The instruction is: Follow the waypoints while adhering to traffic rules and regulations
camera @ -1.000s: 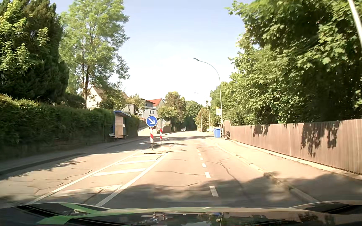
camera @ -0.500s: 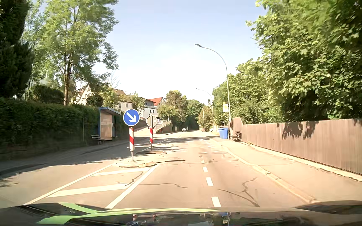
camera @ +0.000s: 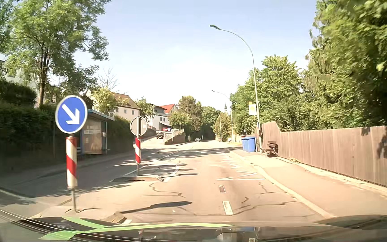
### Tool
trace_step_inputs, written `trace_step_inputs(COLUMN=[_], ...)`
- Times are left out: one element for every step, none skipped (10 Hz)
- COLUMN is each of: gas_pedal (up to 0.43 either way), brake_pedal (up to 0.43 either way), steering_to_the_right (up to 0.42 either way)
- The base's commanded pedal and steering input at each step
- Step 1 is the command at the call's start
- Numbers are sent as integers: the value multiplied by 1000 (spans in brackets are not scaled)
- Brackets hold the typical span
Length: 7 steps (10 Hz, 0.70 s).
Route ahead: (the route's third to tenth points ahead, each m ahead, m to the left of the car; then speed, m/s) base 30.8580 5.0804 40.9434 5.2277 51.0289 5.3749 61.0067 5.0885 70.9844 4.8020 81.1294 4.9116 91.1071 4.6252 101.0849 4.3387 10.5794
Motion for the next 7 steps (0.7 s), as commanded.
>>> trace_step_inputs(gas_pedal=[220,220,220,220,220,220,220], brake_pedal=[0,0,0,0,0,0,0], steering_to_the_right=[-13,-15,-15,-16,-17,-17,-17])
